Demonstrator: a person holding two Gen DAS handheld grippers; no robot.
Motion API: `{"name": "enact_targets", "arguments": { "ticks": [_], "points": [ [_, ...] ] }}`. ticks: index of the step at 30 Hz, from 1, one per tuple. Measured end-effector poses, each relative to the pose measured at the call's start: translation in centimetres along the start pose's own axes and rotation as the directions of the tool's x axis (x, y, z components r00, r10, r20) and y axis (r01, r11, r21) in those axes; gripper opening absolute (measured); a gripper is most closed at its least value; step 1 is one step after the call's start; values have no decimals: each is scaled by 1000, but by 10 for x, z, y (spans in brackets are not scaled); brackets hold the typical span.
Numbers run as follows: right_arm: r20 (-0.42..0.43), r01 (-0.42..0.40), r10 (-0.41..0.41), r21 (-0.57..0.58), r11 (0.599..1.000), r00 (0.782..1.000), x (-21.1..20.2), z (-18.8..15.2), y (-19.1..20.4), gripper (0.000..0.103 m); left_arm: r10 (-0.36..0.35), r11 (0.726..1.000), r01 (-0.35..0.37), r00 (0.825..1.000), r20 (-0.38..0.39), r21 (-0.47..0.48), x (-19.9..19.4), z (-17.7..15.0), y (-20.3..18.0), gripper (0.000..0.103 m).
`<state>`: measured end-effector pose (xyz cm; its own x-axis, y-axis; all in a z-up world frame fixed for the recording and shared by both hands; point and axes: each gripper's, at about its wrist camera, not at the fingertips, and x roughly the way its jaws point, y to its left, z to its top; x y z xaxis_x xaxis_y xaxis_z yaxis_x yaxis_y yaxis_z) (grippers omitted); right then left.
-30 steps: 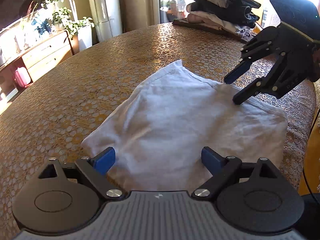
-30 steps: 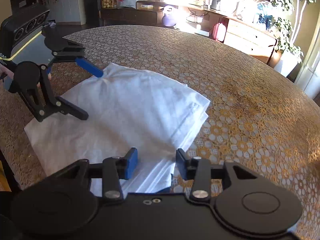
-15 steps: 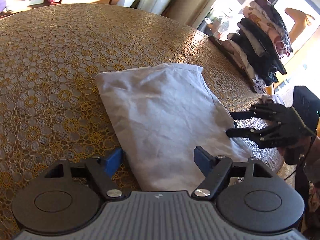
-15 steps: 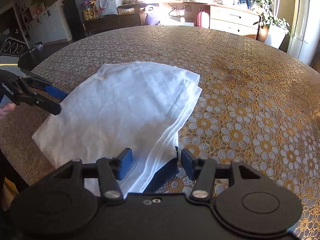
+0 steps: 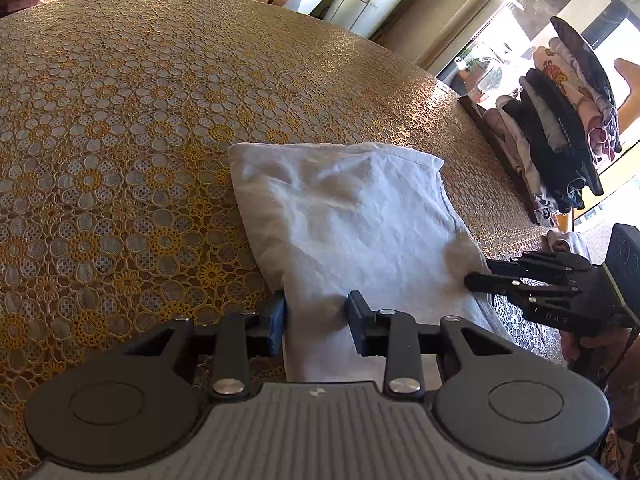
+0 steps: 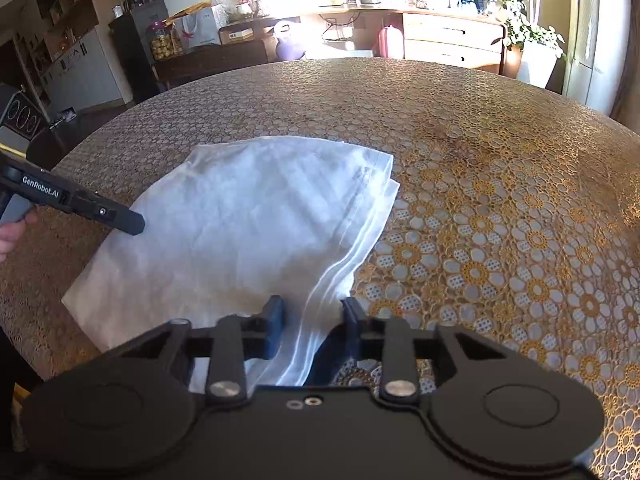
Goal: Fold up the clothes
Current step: 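Grasp the folded shirt's edge with the left gripper while the right gripper grasps beside it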
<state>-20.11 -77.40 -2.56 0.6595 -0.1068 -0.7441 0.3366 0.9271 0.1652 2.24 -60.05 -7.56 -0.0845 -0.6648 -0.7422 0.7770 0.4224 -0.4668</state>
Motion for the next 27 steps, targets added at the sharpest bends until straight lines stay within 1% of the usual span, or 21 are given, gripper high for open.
{"name": "enact_targets", "arguments": {
  "ticks": [2,3,4,5,6,9,13,17,20,24,25,27],
  "points": [
    [6,10,-10,1,1000,1000,-3,1,1,103,-5,1000,5,1000,-5,-5,0,1,1,32],
    [2,8,-8,3,1000,1000,-3,1,1,103,-20,1000,20,1000,-8,-14,0,2,1,40],
    [-1,6,-6,5,1000,1000,-3,0,1,103,-36,999,35,999,-12,-23,1,3,2,51],
    [-5,4,-4,7,1000,1000,-2,0,1,103,-51,998,51,999,-15,-32,2,4,2,55],
    [-8,2,-2,9,1000,1000,-2,0,1,103,-47,998,47,999,-18,-33,3,5,1,57],
    [-18,-4,5,15,1000,1000,-1,-1,0,103,-14,1000,14,1000,-20,2,3,5,-6,58],
    [-15,-21,21,31,999,1000,-1,-4,0,103,5,998,-5,1000,0,-55,-1,5,1,58],
    [-12,-38,38,47,998,999,0,-6,-1,103,-20,996,21,1000,16,-90,-4,3,9,58],
    [-9,-46,47,53,997,999,0,-7,-1,103,-16,998,16,1000,15,-65,-3,3,4,58],
    [-9,4,-4,-7,1000,1000,2,-7,12,103,57,998,-57,998,26,11,-2,-1,-12,57],
    [-8,15,-15,-13,1000,1000,3,-8,14,103,74,997,-75,997,29,25,-1,-2,-15,50],
    [-2,35,-35,-13,999,999,4,-8,18,103,98,995,-99,995,30,33,0,-4,-15,24]
  ]
}}
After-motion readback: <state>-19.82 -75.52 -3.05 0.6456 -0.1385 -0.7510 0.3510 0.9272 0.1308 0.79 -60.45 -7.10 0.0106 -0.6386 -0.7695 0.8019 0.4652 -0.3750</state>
